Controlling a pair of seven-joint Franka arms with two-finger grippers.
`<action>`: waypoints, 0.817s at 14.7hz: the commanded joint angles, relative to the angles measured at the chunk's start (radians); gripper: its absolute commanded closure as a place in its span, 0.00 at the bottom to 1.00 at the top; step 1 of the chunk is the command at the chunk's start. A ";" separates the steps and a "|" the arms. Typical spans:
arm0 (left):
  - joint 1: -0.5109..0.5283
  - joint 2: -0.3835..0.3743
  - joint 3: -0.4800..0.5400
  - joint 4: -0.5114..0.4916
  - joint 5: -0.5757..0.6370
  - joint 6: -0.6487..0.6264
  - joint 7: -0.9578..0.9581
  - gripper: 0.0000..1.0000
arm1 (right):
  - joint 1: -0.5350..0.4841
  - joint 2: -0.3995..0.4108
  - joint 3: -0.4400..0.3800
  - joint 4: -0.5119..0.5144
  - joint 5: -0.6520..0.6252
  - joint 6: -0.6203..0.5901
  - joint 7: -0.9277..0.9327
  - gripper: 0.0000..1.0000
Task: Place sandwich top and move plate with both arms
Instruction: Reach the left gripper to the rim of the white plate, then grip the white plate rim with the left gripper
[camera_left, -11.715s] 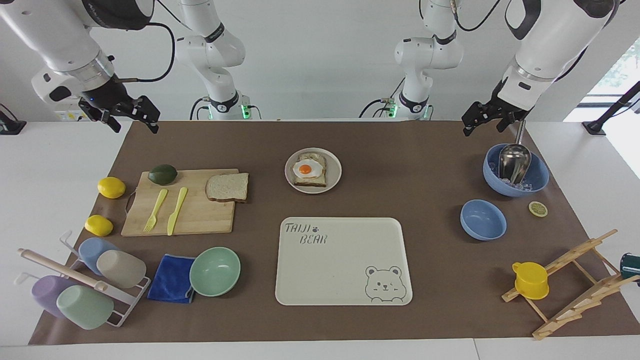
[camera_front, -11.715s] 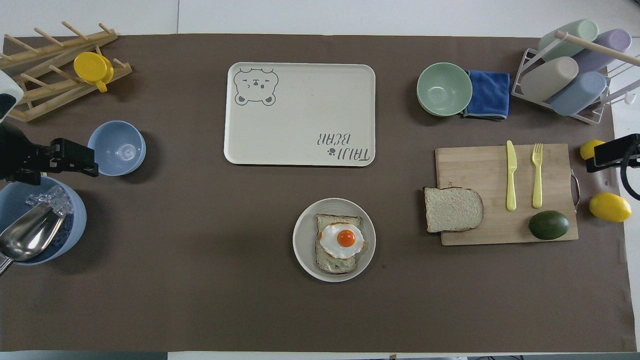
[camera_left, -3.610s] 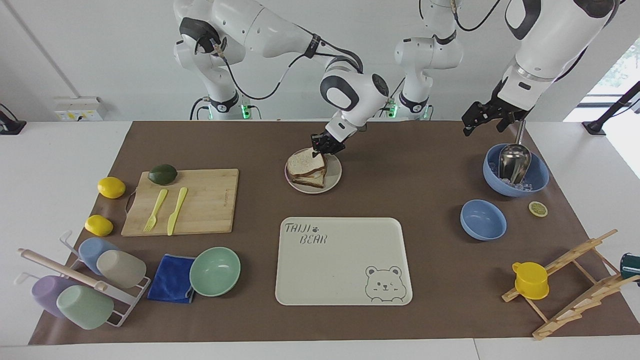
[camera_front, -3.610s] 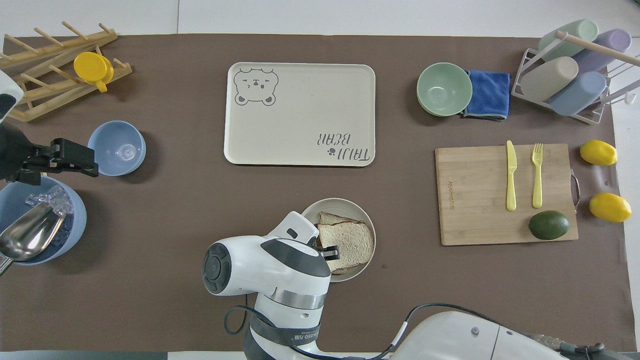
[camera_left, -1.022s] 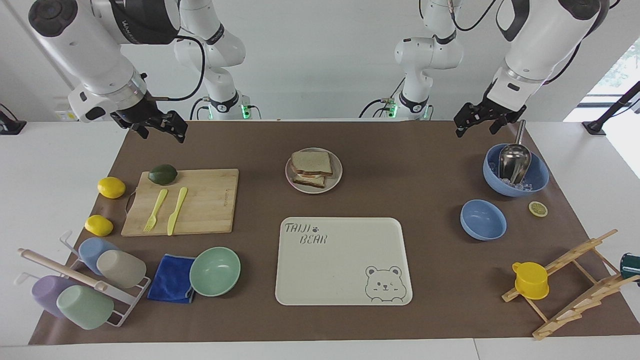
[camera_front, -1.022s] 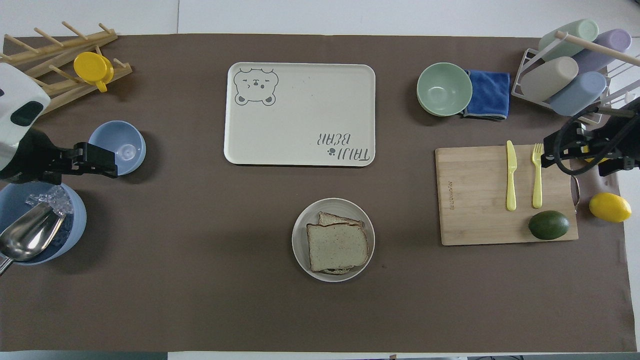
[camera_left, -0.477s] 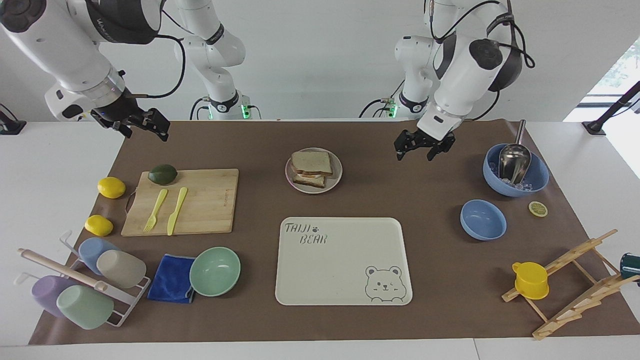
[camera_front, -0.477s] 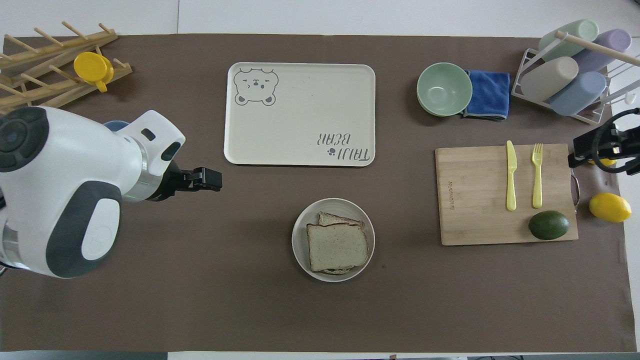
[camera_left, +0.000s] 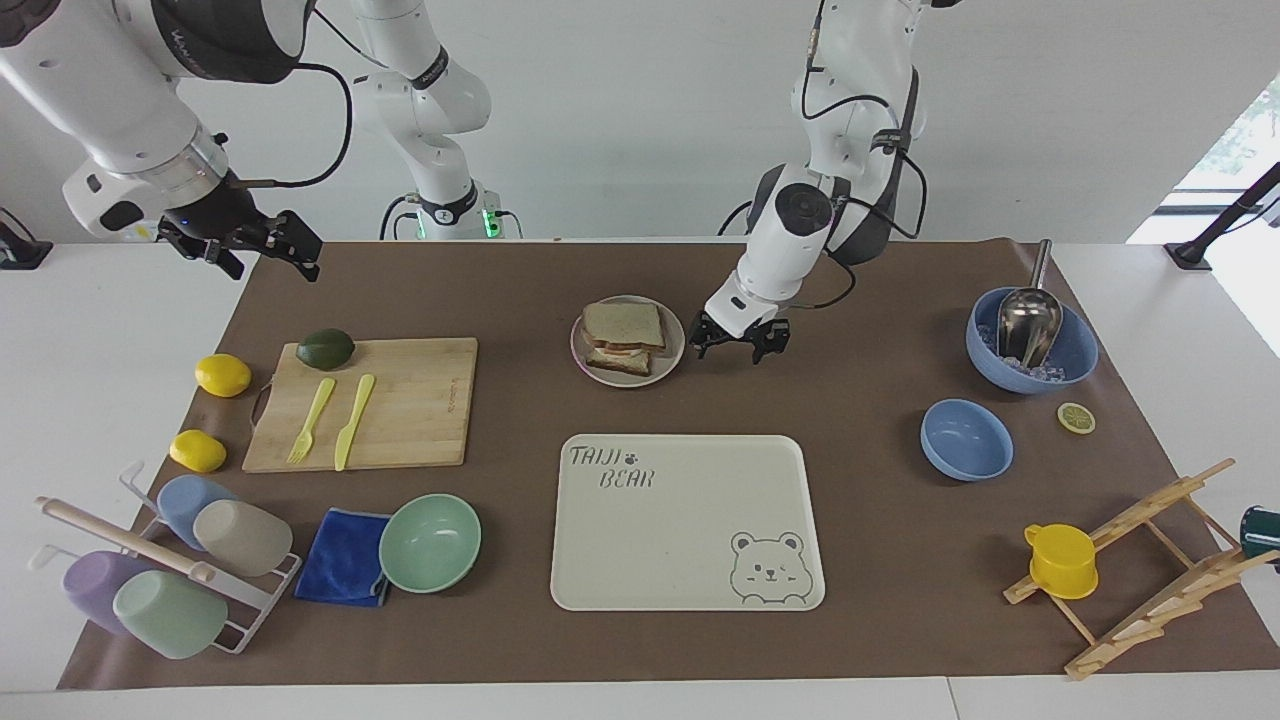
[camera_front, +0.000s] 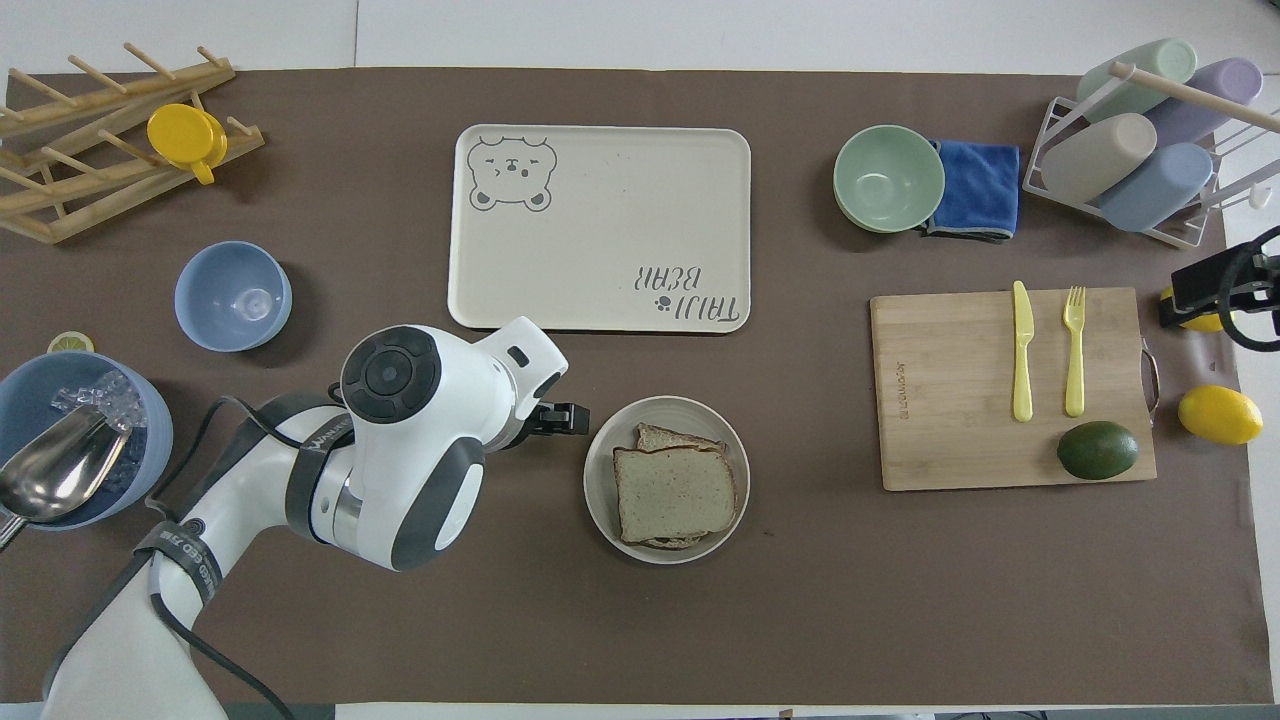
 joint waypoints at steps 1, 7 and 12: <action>-0.045 0.005 0.017 -0.024 -0.037 0.028 -0.003 0.00 | -0.012 -0.021 0.008 -0.026 0.010 0.004 0.000 0.00; -0.087 -0.016 0.015 -0.062 -0.066 -0.006 -0.047 0.03 | -0.003 -0.028 0.009 -0.039 0.011 0.003 -0.003 0.00; -0.108 -0.021 0.015 -0.065 -0.111 -0.005 -0.115 0.12 | -0.005 -0.028 0.009 -0.039 0.011 0.003 -0.003 0.00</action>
